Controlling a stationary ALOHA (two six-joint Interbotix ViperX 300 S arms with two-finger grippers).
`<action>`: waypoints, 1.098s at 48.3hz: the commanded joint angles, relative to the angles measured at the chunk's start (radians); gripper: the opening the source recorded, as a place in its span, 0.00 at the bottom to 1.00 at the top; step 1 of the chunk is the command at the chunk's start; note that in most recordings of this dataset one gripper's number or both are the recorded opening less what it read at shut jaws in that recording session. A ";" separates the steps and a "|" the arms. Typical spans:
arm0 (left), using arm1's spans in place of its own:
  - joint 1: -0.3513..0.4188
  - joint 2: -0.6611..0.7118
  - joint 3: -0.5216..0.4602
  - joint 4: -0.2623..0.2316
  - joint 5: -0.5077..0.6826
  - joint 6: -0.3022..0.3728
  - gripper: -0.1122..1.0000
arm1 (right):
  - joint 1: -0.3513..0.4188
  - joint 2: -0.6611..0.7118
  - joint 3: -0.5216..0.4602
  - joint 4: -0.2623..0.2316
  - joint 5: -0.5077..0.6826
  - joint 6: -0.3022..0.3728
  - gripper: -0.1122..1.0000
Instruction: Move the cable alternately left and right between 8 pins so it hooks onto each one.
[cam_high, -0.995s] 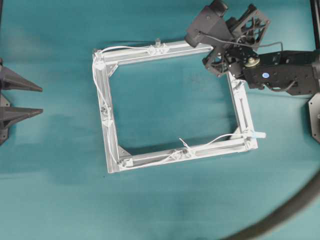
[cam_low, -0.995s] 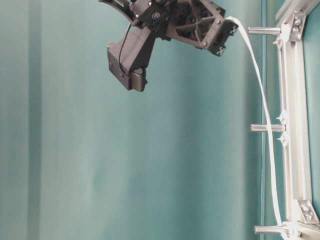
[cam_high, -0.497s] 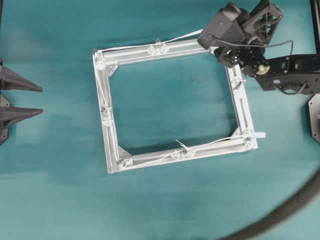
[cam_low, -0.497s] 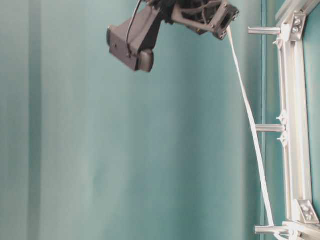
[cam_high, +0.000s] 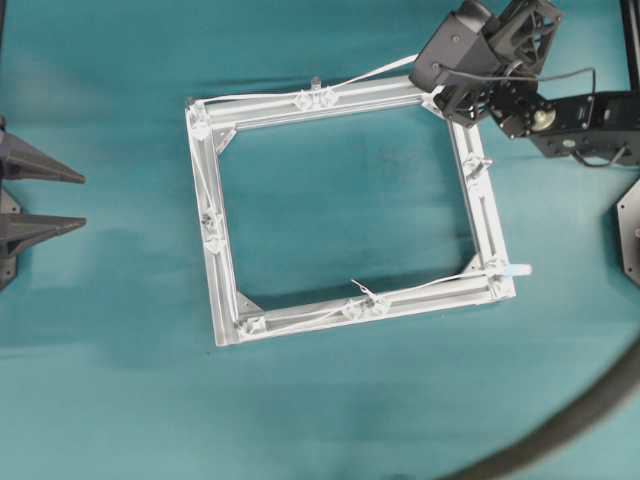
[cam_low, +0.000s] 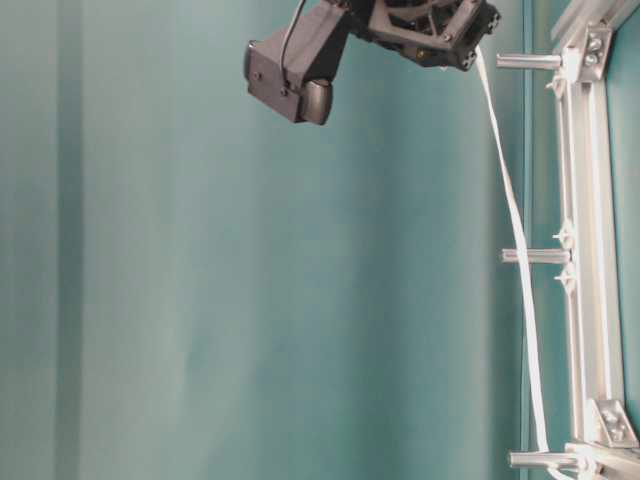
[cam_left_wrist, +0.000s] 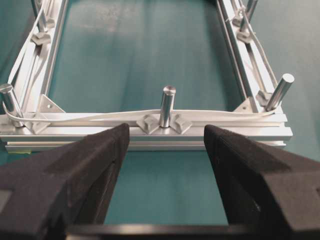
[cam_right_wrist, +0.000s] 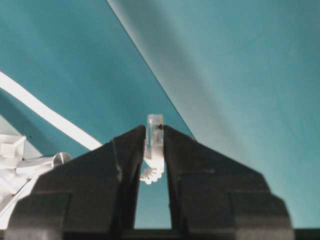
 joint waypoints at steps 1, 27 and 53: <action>-0.002 0.008 -0.012 0.003 -0.005 -0.009 0.73 | -0.023 -0.018 -0.005 -0.026 -0.029 0.005 0.23; -0.002 0.008 -0.011 0.003 -0.005 -0.009 0.73 | -0.043 -0.017 0.026 0.049 -0.155 0.137 0.23; -0.002 0.008 -0.011 0.003 -0.005 -0.009 0.73 | -0.014 -0.046 -0.064 0.508 -0.052 0.236 0.23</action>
